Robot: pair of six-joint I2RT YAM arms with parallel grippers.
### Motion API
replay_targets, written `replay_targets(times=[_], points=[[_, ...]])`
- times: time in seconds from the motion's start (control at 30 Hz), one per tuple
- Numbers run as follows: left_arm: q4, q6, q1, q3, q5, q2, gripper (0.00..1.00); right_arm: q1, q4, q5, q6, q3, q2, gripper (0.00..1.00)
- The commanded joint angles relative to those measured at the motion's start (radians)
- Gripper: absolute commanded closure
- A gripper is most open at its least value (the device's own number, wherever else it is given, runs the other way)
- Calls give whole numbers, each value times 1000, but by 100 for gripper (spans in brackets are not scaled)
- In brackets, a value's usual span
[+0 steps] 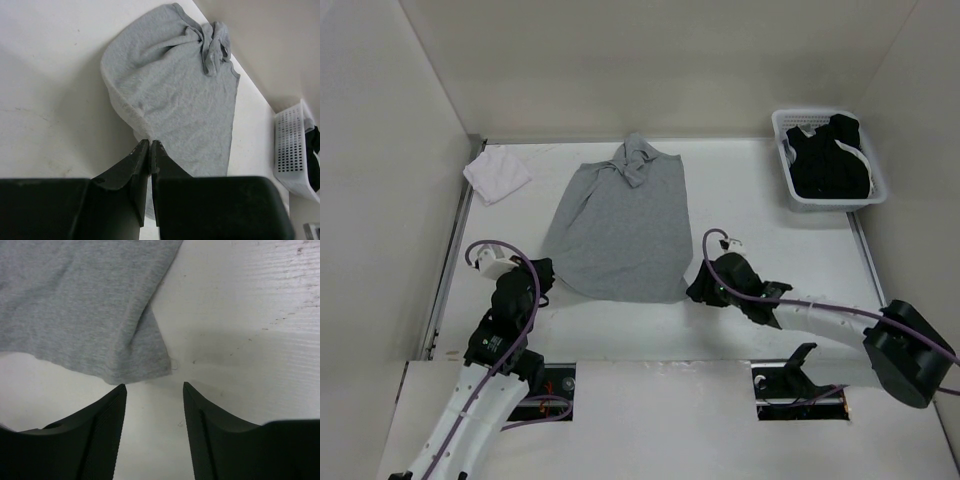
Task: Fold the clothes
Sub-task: Flatten the tank top out
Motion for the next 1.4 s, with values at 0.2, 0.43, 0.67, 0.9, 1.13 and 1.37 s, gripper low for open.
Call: replay_targets(times=[0.2, 0.43, 0.67, 0.9, 1.13, 1.37], points=[[49, 18, 0, -11, 41, -8, 96, -2, 131, -6, 47, 20, 136, 57], [65, 21, 2, -12, 43, 5, 96, -11, 180, -39, 53, 20, 208, 79], [77, 41, 3, 61, 51, 6, 97, 16, 58, 123, 7, 38, -119, 97], [127, 47, -8, 291, 58, 22, 98, 136, -379, 443, -132, 357, -604, 99], [172, 95, 17, 638, 38, 49, 98, 445, -433, 747, -390, 812, -605, 100], [203, 122, 81, 840, -2, 130, 98, 695, -89, 935, -856, 1046, -404, 100]])
